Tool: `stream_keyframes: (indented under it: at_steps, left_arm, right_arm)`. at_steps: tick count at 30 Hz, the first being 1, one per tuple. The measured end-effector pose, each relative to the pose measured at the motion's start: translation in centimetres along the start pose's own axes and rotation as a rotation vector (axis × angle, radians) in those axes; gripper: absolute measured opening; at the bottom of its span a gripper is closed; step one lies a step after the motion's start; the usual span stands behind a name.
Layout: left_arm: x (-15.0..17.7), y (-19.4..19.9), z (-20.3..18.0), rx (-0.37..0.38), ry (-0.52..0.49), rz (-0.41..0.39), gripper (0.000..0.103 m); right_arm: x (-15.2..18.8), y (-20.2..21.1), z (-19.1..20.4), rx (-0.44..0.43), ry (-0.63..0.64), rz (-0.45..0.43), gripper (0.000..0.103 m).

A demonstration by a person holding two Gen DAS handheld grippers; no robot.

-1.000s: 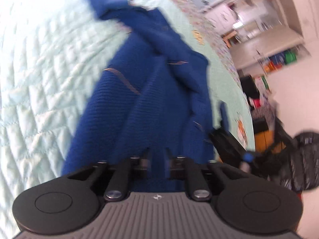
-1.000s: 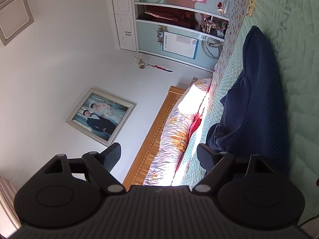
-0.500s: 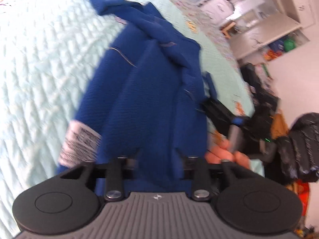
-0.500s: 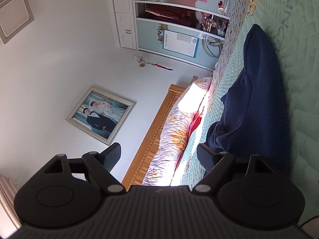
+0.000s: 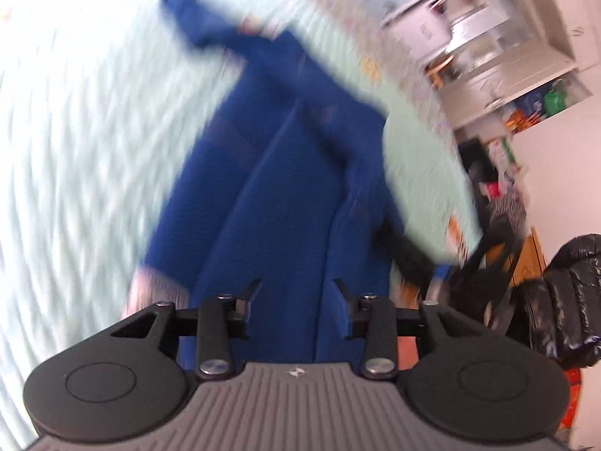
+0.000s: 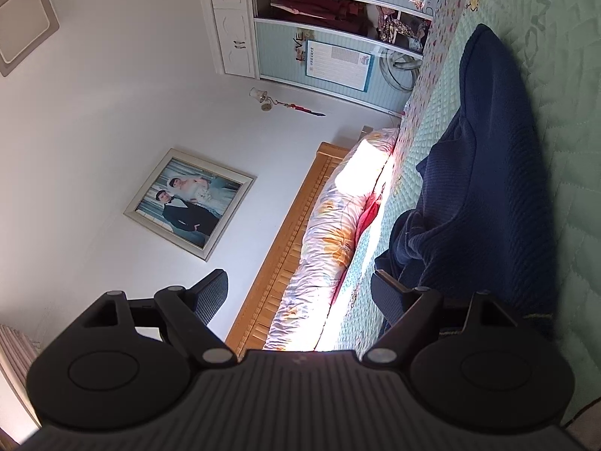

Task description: Fold clothes

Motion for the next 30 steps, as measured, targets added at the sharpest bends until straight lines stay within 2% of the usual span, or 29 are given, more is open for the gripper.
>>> stream_keyframes:
  at_steps: [2,7,18,23,30]
  left_arm:
    - [-2.7,0.3,-0.4,-0.084,-0.043,-0.066,0.051]
    - [-8.7,-1.6,-0.1,-0.194,-0.068,-0.178,0.053]
    - [-12.8,-6.7,0.2,-0.583,-0.566,-0.282,0.056]
    - [-13.4,-7.2,1.3,-0.649,-0.615,-0.295,0.056]
    - [-13.5,-7.5,1.5,-0.664,-0.664,-0.292,0.056]
  right_arm:
    - [0.1,-0.2,0.1,0.002,0.008,0.009,0.083]
    - [0.4,-0.4,-0.3,0.025,0.008,0.021,0.083]
    - [0.5,-0.1,-0.7,0.009,-0.027,0.007,0.083]
    - [0.6,-0.2,-0.7,0.01,-0.029,0.006,0.083]
    - [0.7,-0.2,-0.7,0.01,-0.034,0.004,0.083]
Point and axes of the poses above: each gripper's, at about its wrist camera, not at the fingertips, and y roughly against the way its jaws point, z to its left, x to its underside, the point moved 4 cm from there along -y, roughly the way its jaws point, and after that the axes turned 3 degrees about z, right-handed, at the moved point
